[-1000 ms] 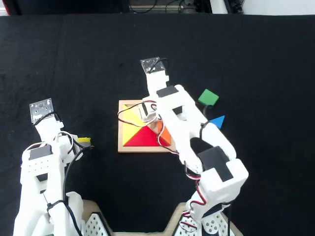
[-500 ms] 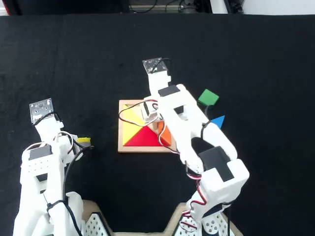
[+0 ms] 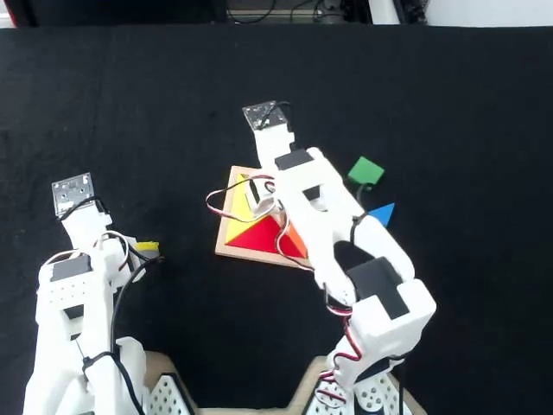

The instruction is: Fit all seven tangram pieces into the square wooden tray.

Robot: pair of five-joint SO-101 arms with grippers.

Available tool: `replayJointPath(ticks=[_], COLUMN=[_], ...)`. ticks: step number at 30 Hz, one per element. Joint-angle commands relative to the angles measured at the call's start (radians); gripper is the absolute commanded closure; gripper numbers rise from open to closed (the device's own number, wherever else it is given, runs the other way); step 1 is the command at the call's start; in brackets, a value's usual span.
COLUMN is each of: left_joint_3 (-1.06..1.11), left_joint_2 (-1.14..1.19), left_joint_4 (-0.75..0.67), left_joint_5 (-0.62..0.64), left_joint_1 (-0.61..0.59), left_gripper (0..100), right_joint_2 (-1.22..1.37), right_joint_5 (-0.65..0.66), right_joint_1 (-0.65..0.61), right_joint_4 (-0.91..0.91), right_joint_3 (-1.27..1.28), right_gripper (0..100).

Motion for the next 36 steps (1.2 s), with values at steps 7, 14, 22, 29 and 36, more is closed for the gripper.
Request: replayJointPath(ticks=[7,14,22,29,36], left_joint_3=[-0.005,-0.005,-0.005,-0.005,-0.005], left_joint_2=[-0.008,-0.008,-0.008,-0.008,-0.008], left_joint_4=[-0.005,-0.005,-0.005,-0.005,-0.005], left_joint_5=[-0.014,-0.014,-0.014,-0.014,-0.014], left_joint_1=[0.012,0.012,0.012,0.012,0.012], left_gripper=[67,67,67,67,67], right_joint_2=[-0.188,-0.188,-0.171,-0.170,-0.170], right_joint_5=[0.011,0.012,0.012,0.008,0.008], right_joint_1=[-0.020,0.002,0.029,0.031,0.034], right_joint_4=[0.109,0.120,0.121,0.120,0.112], right_joint_3=[-0.031,-0.036,-0.031,-0.030,0.013], right_gripper=[82.8,82.8,82.9,82.9,82.9])
